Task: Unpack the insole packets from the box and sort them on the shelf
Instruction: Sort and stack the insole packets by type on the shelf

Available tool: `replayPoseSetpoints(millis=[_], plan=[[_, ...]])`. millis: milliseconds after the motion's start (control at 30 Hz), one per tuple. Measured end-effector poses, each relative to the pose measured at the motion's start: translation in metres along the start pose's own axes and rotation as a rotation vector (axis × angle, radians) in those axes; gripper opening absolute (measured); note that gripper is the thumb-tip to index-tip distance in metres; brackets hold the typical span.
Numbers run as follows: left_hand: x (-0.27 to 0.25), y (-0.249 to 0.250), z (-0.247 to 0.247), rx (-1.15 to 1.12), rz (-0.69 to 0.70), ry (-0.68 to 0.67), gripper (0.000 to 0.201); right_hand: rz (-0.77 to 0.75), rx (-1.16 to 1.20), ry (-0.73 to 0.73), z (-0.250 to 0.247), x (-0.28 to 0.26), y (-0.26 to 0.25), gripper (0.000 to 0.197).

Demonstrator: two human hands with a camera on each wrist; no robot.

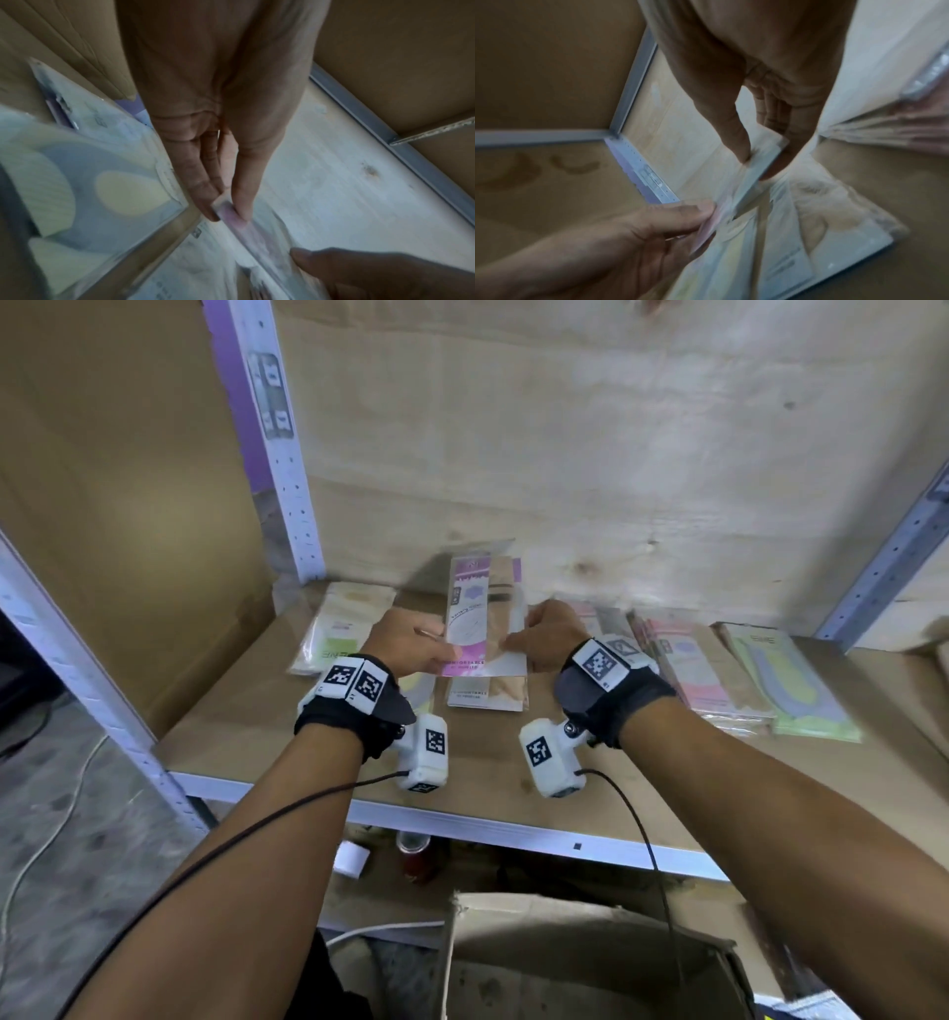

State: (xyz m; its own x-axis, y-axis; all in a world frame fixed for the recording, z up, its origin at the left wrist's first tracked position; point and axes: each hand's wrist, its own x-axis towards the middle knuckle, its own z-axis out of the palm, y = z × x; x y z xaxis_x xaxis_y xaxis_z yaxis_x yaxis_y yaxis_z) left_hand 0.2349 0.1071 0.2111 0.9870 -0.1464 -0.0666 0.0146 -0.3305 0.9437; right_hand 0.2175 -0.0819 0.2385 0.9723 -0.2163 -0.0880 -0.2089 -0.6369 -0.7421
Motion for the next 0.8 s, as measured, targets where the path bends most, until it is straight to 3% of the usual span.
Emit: replayPoseSetpoints(millis=[67, 167, 300, 800], plan=[[0.003, -0.004, 0.004, 0.085, -0.030, 0.030, 0.021, 0.015, -0.169, -0.030, 0.001, 0.005, -0.001, 0.027], [0.006, -0.008, 0.013, 0.157, -0.063, 0.026, 0.015, 0.023, -0.348, -0.008, 0.008, 0.008, 0.002, 0.047], [0.006, -0.009, 0.022, 0.268, -0.066, 0.047, 0.031, 0.009, -0.473, -0.012, 0.017, 0.011, 0.006, 0.049], [0.002, 0.000, 0.035, 0.481, -0.129, 0.085, 0.028, -0.042, -0.443, -0.050, 0.021, 0.018, 0.025, 0.054]])
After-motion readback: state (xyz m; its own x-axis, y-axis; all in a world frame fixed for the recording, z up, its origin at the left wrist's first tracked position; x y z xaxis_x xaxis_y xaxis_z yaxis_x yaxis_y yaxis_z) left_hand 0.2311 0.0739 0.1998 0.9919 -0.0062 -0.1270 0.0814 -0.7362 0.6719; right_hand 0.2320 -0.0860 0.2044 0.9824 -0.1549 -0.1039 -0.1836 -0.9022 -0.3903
